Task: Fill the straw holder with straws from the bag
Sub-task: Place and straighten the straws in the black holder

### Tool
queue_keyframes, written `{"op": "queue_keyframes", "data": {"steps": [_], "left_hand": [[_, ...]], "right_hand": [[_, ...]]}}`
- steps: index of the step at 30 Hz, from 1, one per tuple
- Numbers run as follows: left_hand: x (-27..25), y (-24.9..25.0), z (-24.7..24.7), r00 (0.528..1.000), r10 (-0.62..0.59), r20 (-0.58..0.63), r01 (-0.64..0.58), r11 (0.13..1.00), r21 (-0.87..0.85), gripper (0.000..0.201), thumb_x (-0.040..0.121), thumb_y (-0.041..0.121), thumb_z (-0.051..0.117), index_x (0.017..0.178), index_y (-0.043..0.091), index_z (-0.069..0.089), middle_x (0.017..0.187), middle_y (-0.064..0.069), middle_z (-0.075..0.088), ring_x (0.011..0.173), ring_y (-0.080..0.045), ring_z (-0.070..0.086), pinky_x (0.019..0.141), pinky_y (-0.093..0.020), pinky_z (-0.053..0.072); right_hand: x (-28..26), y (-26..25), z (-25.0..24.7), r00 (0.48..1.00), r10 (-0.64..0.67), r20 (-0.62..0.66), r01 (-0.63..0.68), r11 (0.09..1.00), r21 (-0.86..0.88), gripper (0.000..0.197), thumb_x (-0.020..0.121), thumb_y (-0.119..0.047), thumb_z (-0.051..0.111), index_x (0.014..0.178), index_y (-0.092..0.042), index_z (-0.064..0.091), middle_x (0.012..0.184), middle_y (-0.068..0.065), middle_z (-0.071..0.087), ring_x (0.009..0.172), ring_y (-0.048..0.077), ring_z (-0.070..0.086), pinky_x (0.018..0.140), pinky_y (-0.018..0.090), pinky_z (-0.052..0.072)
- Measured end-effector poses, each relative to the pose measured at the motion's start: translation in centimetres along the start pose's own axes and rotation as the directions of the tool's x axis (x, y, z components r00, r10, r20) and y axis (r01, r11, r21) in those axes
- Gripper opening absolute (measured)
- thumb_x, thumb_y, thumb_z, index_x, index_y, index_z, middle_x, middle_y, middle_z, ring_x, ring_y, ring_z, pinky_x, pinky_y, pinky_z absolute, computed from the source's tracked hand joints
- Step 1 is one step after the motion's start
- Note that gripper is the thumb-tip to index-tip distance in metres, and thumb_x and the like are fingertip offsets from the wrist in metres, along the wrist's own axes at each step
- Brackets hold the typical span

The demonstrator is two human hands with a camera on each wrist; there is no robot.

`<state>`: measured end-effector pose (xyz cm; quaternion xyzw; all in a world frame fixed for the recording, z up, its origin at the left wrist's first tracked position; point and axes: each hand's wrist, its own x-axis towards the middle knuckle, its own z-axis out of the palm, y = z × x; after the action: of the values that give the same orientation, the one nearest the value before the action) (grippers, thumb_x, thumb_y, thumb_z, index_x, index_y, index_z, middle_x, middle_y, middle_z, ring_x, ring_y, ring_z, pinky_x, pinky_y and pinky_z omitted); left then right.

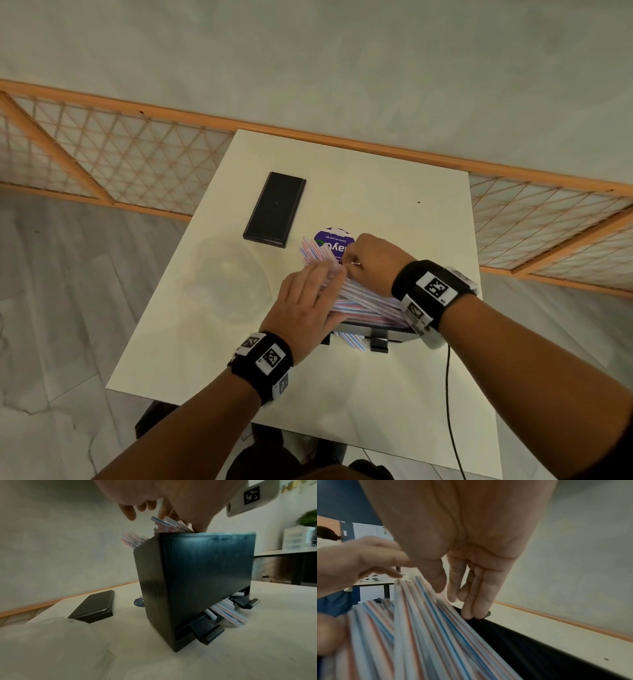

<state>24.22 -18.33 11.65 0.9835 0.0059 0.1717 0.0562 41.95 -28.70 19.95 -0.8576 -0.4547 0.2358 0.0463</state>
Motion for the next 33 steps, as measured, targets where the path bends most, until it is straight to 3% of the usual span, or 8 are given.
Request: {"op": "queue_keyframes", "data": {"steps": [3,6,9,12,18,22,30,33], "left_hand": [[0.6,0.9,0.0,0.993,0.102,0.063,-0.106,0.992,0.069,0.066,0.101,0.042,0.051,0.158,0.012,0.034,0.164,-0.016,0.031,0.151,-0.035,0.03,0.121,-0.062,0.021],[1.9,1.7,0.0,0.975,0.126,0.184,-0.139,0.989,0.057,0.066,0.099,0.034,0.043,0.159,0.011,0.03,0.168,-0.014,0.02,0.155,-0.035,0.02,0.122,-0.063,0.014],[3.0,2.1,0.2,0.949,0.075,0.307,-0.086,0.996,0.022,0.067,0.099,0.046,0.036,0.156,0.01,0.035,0.166,-0.016,0.026,0.154,-0.036,0.022,0.123,-0.06,0.013],[3.4,1.9,0.7,0.928,0.039,0.37,-0.047,0.999,0.014,0.081,0.097,0.066,0.032,0.153,0.008,0.038,0.16,-0.017,0.038,0.147,-0.037,0.033,0.122,-0.058,0.019],[3.0,1.5,1.4,0.938,0.075,0.337,-0.079,0.997,-0.003,0.103,0.085,0.086,0.036,0.151,0.006,0.039,0.146,-0.014,0.049,0.137,-0.034,0.043,0.119,-0.057,0.025],[3.0,1.1,1.6,0.948,0.098,0.303,-0.102,0.995,-0.003,0.099,0.085,0.083,0.041,0.148,0.008,0.041,0.143,-0.012,0.052,0.135,-0.032,0.046,0.12,-0.055,0.025],[2.8,1.1,1.7,0.961,0.12,0.249,-0.124,0.992,-0.002,0.092,0.086,0.08,0.041,0.145,0.01,0.045,0.14,-0.01,0.054,0.131,-0.03,0.048,0.119,-0.051,0.027],[2.9,0.9,1.4,0.963,0.124,0.239,-0.124,0.992,-0.013,0.091,0.087,0.08,0.041,0.144,0.01,0.046,0.139,-0.009,0.053,0.128,-0.03,0.049,0.117,-0.049,0.029]], "right_hand": [[-1.6,1.1,0.5,0.995,0.029,0.09,-0.025,0.999,-0.046,0.03,0.102,-0.028,0.04,0.093,-0.011,0.063,0.09,0.006,0.066,0.082,0.025,0.062,0.071,0.033,0.047],[-3.1,2.2,1.0,0.978,0.089,0.188,-0.08,0.995,-0.056,0.019,0.09,-0.035,0.049,0.098,-0.02,0.056,0.091,0.001,0.063,0.079,0.021,0.061,0.068,0.029,0.046],[-3.6,2.4,1.7,0.939,0.172,0.297,-0.141,0.983,-0.121,0.049,0.076,-0.058,0.058,0.11,-0.022,0.057,0.097,-0.002,0.067,0.083,0.019,0.065,0.079,0.035,0.058],[-3.7,2.7,2.1,0.897,0.243,0.368,-0.196,0.968,-0.16,0.076,0.06,-0.068,0.073,0.118,-0.023,0.054,0.103,-0.004,0.066,0.088,0.016,0.064,0.083,0.034,0.058],[-2.8,3.3,1.9,0.842,0.303,0.446,-0.226,0.949,-0.218,0.107,0.045,-0.074,0.084,0.133,-0.026,0.047,0.118,-0.003,0.062,0.103,0.019,0.062,0.096,0.036,0.053],[-1.8,3.4,1.9,0.787,0.283,0.548,-0.234,0.959,-0.159,0.107,0.04,-0.073,0.086,0.132,-0.031,0.052,0.112,-0.007,0.067,0.102,0.017,0.064,0.1,0.036,0.051],[-1.2,3.4,1.4,0.713,0.242,0.658,-0.265,0.962,-0.066,0.087,0.053,-0.061,0.091,0.128,-0.031,0.058,0.115,-0.004,0.07,0.106,0.02,0.065,0.103,0.04,0.05],[-0.9,3.1,1.2,0.688,0.257,0.679,-0.287,0.955,-0.071,0.093,0.048,-0.06,0.094,0.129,-0.029,0.061,0.114,-0.002,0.071,0.106,0.023,0.066,0.103,0.042,0.051]]}}
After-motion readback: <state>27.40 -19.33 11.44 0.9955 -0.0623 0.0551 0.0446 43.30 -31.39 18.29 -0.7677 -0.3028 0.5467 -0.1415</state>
